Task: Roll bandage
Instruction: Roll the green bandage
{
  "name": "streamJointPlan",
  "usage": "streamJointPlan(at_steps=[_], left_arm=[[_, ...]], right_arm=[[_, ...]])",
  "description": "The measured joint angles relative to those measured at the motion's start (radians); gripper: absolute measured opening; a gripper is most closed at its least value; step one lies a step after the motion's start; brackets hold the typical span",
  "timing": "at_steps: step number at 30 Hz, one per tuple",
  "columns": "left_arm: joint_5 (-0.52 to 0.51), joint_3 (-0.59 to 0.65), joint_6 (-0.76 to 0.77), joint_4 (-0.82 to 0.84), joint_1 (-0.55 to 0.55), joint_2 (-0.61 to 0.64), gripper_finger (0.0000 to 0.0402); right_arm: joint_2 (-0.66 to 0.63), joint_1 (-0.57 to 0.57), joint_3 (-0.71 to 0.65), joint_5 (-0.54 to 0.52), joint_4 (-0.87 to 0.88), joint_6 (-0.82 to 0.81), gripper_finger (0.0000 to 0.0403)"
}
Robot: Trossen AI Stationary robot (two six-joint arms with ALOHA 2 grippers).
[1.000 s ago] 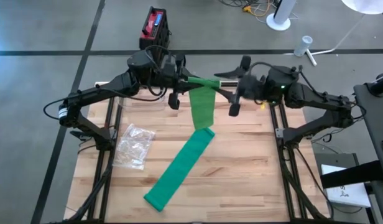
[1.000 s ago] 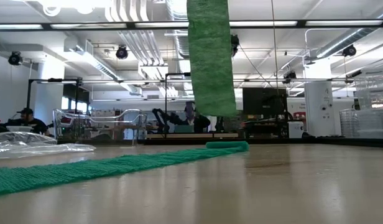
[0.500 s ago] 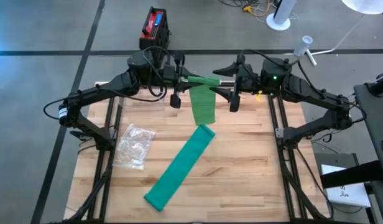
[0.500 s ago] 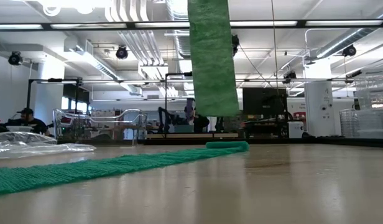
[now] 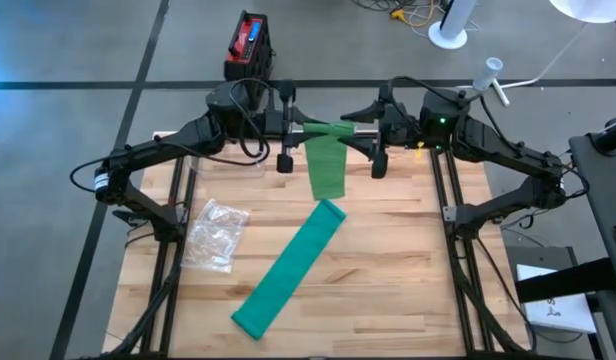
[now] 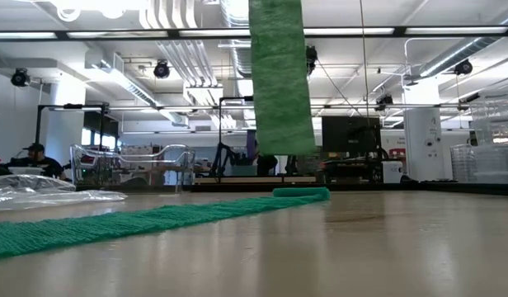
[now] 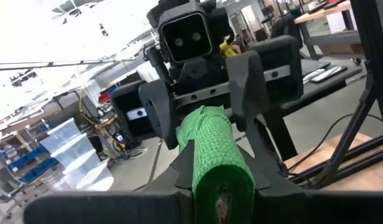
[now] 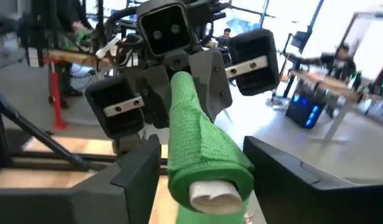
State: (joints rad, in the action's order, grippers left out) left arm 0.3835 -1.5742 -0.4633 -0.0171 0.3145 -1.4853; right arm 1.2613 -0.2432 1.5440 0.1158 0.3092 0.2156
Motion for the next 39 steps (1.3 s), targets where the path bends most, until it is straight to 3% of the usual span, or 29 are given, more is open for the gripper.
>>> streamJointPlan(at_steps=[5, 14, 19, 25, 34, 36, 39], left_arm=[[0.044, 0.003, -0.034, 0.000, -0.002, 0.000, 0.0035], [0.060, 0.006, -0.103, -0.002, -0.012, 0.000, 0.0035], [0.058, 0.006, -0.105, -0.010, -0.016, 0.000, 0.0035], [0.056, 0.006, -0.102, -0.010, -0.017, 0.000, 0.0035], [0.049, 0.006, -0.080, -0.021, -0.019, 0.001, 0.0036], [0.021, 0.006, -0.047, -0.034, -0.020, 0.001, 0.0056], [-0.031, 0.006, -0.004, -0.041, -0.022, 0.001, 0.0119]], right_arm=[[0.000, 0.000, 0.000, 0.003, 0.000, 0.137, 0.0200], [0.010, 0.000, 0.000, 0.048, -0.020, 0.151, 0.0212], [0.024, 0.000, -0.001, 0.047, -0.040, 0.153, 0.0198], [0.034, 0.001, 0.000, 0.045, -0.040, 0.153, 0.0155], [0.034, 0.000, 0.000, 0.048, -0.060, 0.166, 0.0056], [0.034, 0.000, 0.001, 0.042, -0.060, 0.170, 0.0042], [0.034, 0.000, 0.001, 0.037, -0.059, 0.175, 0.0041]])
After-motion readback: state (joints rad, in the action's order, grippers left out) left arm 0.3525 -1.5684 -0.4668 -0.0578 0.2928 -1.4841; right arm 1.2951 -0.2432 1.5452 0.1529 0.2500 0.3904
